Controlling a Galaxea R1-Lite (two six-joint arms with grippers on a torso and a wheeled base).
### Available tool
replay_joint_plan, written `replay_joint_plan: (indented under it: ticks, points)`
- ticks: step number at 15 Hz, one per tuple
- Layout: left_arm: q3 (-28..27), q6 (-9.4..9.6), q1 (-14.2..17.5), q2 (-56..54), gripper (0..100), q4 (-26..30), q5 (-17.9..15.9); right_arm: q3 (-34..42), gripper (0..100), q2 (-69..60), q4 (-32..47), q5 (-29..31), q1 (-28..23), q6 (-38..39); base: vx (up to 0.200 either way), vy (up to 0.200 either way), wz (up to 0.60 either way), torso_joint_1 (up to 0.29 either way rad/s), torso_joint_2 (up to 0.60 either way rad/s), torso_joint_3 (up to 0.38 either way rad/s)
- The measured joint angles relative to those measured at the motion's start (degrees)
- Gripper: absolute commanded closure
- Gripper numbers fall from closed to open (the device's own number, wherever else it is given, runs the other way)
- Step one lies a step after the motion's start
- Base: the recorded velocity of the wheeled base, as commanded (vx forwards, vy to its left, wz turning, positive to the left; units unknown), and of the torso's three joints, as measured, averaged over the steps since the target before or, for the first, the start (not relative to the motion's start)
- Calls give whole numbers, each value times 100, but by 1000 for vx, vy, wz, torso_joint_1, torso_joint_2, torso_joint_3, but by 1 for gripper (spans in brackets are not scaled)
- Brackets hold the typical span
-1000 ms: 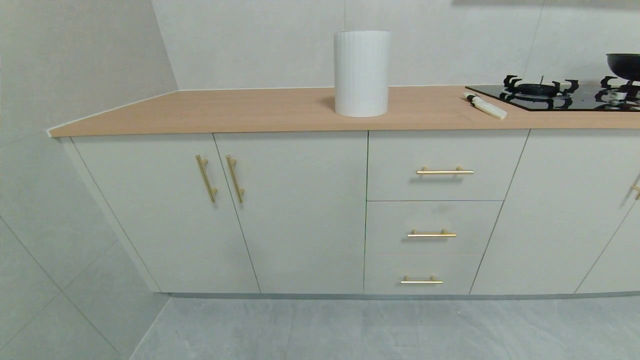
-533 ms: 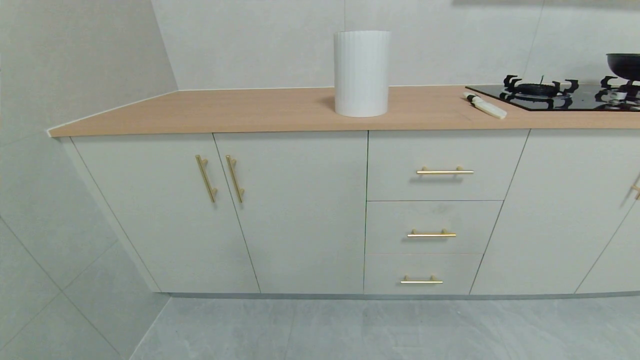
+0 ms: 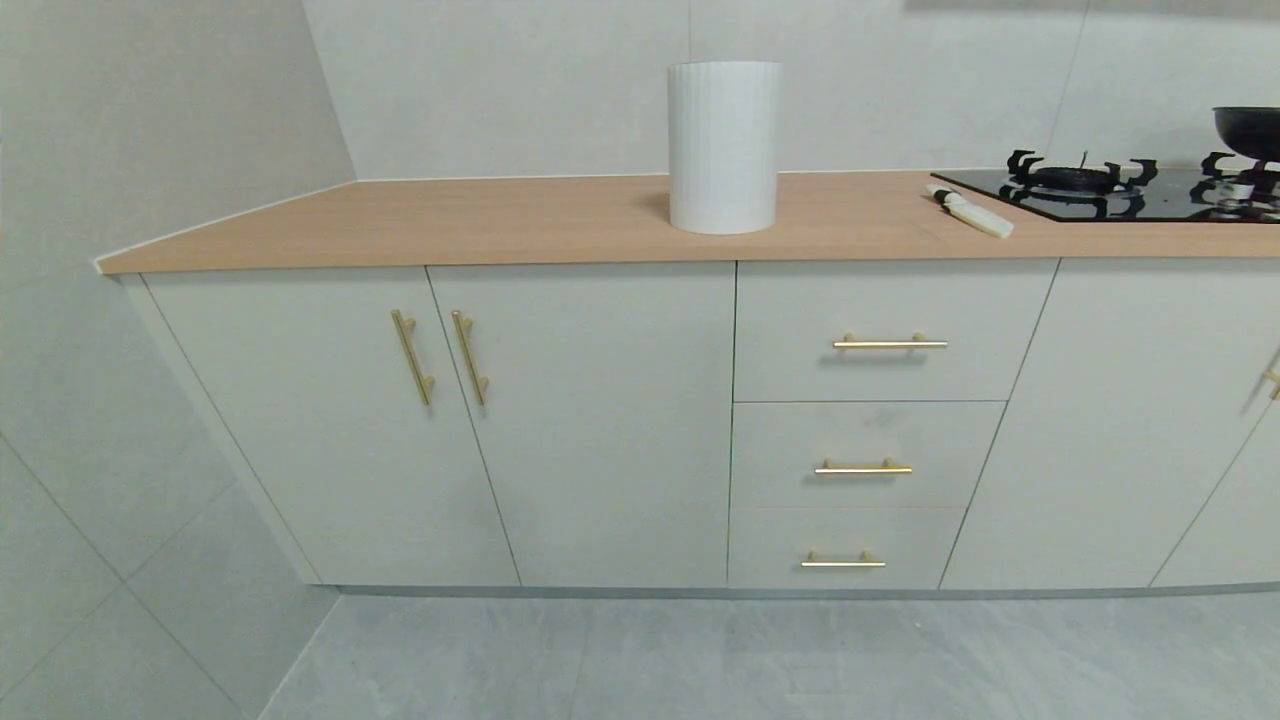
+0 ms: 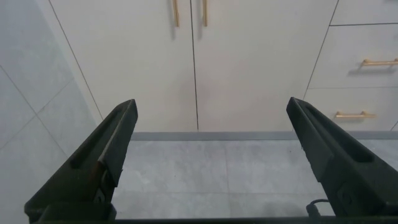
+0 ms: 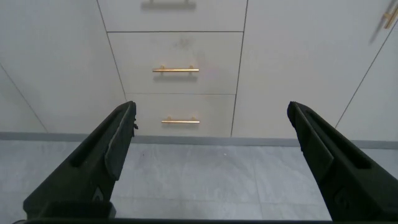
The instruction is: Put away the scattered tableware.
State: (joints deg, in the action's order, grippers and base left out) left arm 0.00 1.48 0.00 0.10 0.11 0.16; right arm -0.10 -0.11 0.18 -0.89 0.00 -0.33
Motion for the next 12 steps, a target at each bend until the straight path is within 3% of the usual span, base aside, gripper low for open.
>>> replay_joint_plan:
  ticks: [3,12]
  points:
    - [0,-11,0,0,0,-1,0,2,0,0,2,2,0,0,0,0,0,0,0,0]
    - [0,-48,0,0,0,-6,-2,0,0,0,6,2,0,1,200,0,0,3,0,1]
